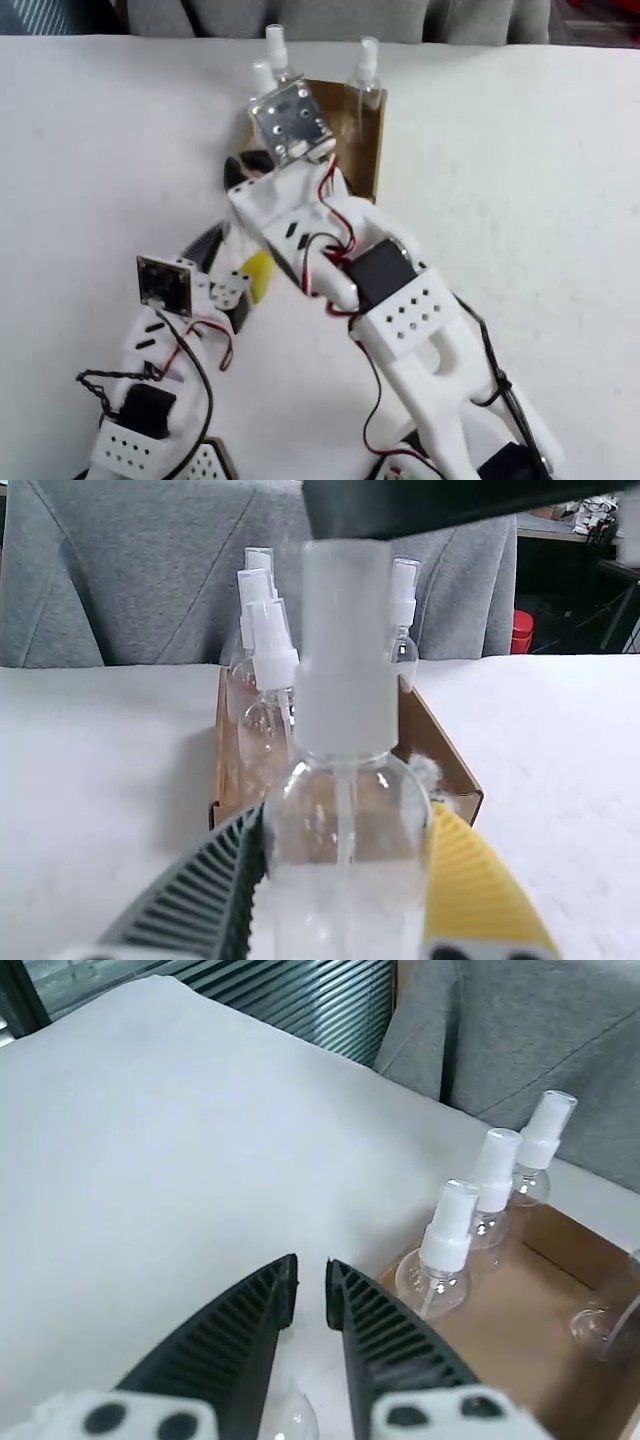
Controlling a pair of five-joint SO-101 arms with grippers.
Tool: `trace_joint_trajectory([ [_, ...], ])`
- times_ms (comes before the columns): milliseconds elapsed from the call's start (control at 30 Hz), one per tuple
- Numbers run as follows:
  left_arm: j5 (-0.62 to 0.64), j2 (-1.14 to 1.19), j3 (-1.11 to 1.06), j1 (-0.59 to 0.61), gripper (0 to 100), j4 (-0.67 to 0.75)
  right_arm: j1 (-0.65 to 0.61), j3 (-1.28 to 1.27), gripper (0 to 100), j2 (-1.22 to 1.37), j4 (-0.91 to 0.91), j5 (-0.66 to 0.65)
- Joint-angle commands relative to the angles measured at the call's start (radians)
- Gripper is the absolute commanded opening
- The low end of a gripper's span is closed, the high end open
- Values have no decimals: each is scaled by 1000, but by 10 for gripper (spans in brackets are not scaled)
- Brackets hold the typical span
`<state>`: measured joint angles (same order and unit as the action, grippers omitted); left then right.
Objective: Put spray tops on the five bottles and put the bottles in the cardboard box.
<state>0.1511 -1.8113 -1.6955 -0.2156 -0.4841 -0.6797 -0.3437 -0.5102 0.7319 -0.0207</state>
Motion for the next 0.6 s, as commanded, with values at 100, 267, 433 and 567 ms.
trace_joint_trajectory([
  [100,-5,-15,2,10,94,11,90,26,28,-108,-35,25],
  [267,-5,-15,2,12,94,11,173,-51,28,-205,139,23],
  [433,-5,-15,2,12,94,11,332,-265,31,-343,297,11],
  [567,-5,-15,2,12,94,11,564,-457,32,-400,254,-158],
])
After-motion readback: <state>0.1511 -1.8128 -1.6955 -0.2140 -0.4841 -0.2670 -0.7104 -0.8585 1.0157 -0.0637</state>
